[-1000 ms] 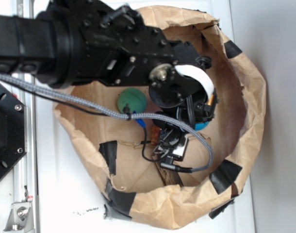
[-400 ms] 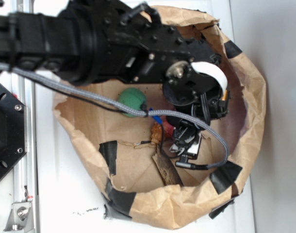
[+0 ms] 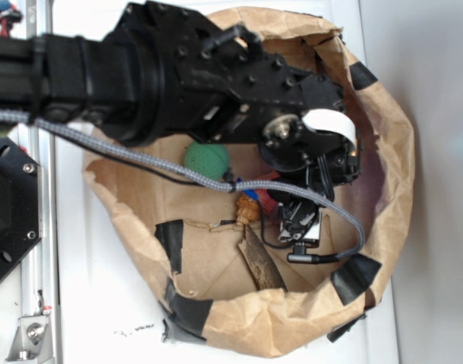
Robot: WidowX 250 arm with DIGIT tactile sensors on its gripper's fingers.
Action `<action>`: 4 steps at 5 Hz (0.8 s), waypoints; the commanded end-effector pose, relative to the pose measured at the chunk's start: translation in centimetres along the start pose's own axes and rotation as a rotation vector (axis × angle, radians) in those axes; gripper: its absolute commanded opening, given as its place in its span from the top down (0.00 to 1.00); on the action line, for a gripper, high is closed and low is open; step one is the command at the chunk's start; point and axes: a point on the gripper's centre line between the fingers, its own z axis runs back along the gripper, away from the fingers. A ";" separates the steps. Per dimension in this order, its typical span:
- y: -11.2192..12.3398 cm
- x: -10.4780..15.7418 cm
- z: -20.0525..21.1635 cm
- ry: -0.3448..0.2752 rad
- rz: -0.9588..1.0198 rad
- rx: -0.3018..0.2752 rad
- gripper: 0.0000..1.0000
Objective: Grab the blue ball.
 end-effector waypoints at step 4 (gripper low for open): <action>0.9 0.9 1.5 0.000 0.195 -0.011 0.00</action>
